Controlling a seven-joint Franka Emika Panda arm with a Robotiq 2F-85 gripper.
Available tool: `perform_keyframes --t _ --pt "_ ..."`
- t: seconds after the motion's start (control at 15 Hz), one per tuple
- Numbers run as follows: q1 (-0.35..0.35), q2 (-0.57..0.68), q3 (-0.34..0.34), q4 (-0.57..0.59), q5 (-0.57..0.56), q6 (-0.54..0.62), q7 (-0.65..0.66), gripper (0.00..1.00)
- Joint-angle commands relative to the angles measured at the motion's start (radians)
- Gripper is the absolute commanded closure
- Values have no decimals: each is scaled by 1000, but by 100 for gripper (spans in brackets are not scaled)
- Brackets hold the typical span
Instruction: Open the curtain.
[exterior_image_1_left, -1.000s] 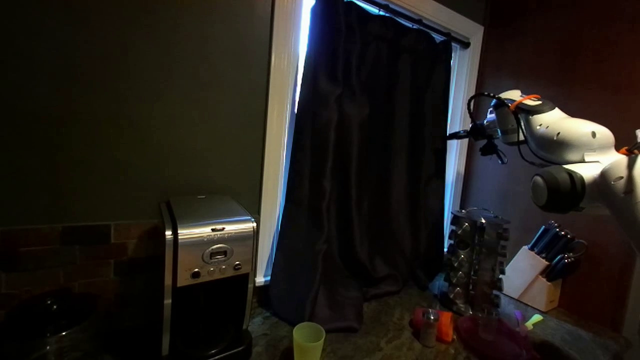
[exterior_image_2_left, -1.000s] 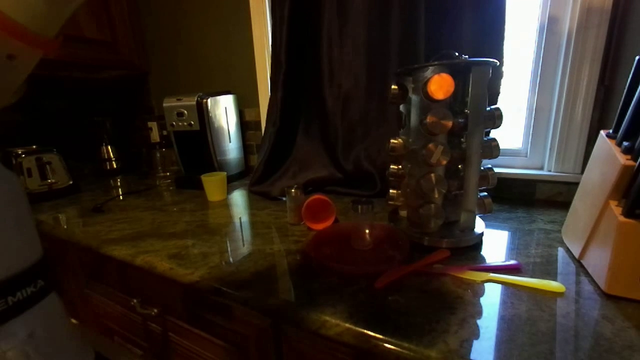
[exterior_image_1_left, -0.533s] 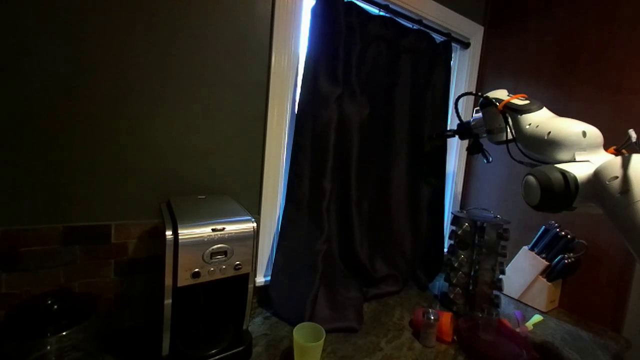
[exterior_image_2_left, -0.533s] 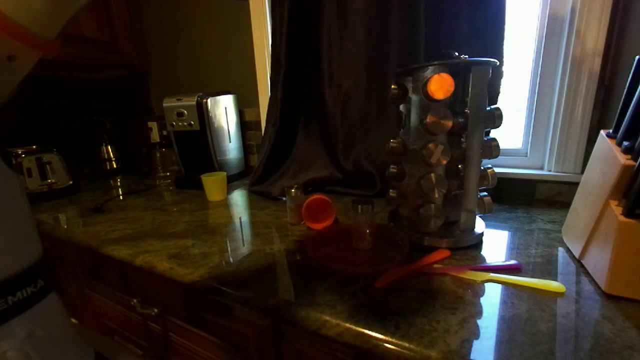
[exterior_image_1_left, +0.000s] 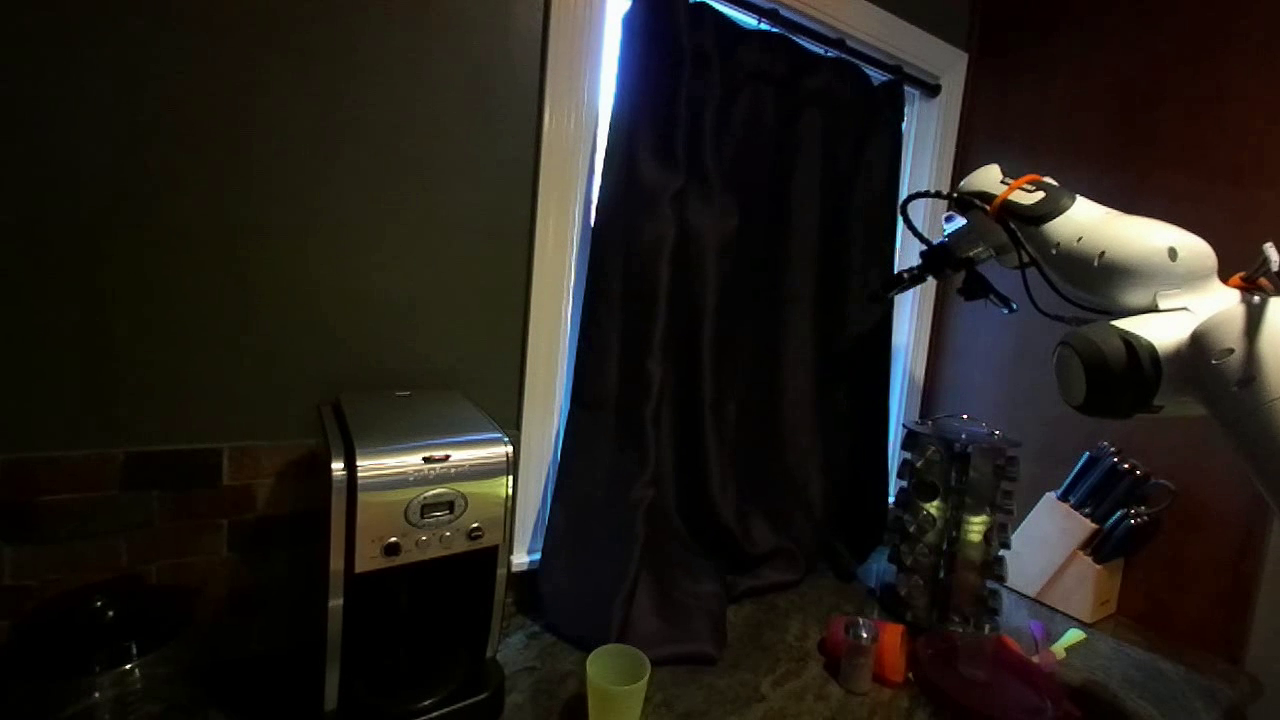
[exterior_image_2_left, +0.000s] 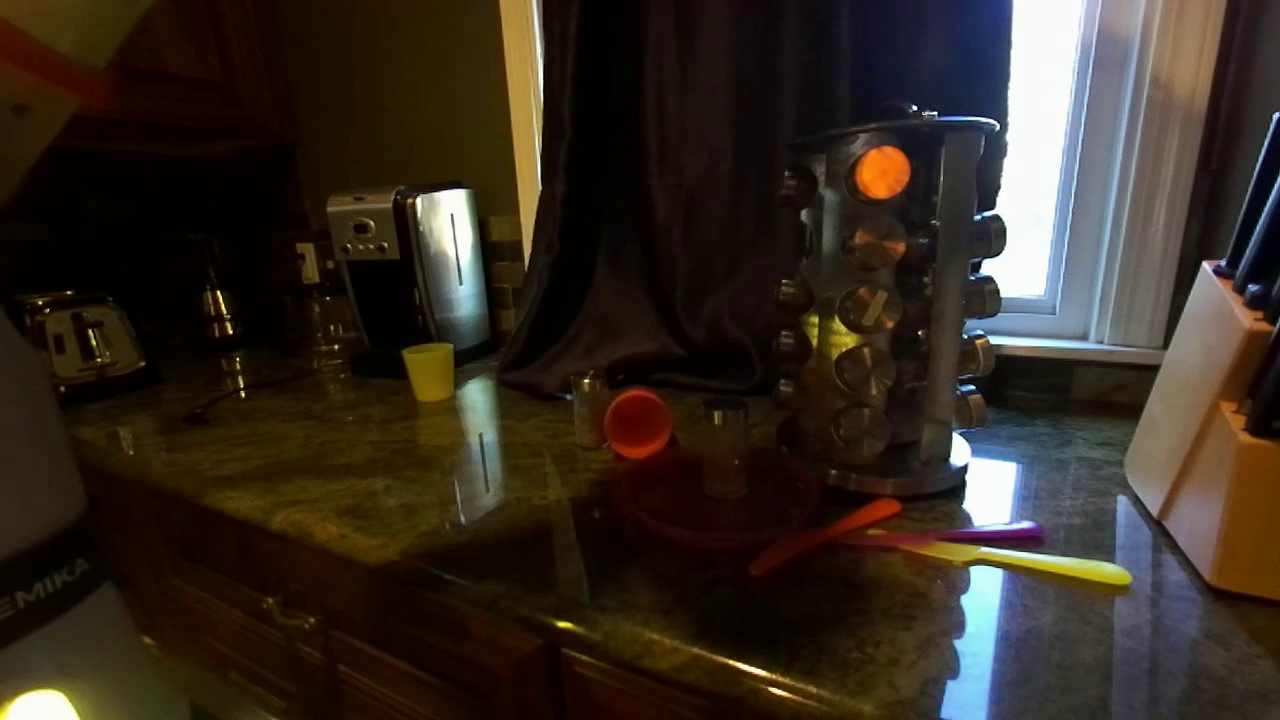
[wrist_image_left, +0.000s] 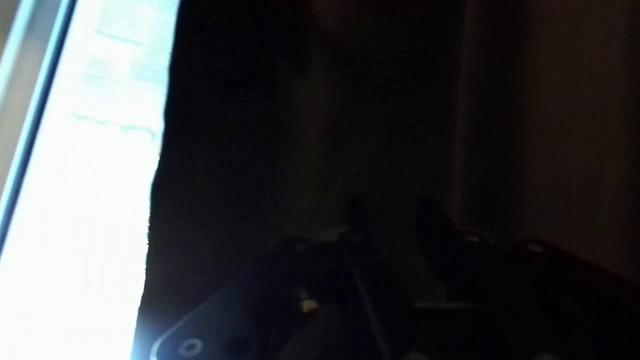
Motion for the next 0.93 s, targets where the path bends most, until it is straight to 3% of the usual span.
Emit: perform_keyframes --t 0.0,0.27,0.33,0.4,0.47,0.6,0.87 --pt "-7 -30 -79 5 -109 -97 77 35" --pt "-45 -26 -74 24 -89 -143 47 5" --pt "-56 -22 -54 25 -59 -129 35 1" --pt "-34 -8 -84 33 -88 -59 70 0" --pt "-36 -31 -74 1 -81 -92 50 7" --pt "-34 -28 -76 1 -82 -69 51 0" --pt "-33 -15 -72 6 -70 -32 61 0"
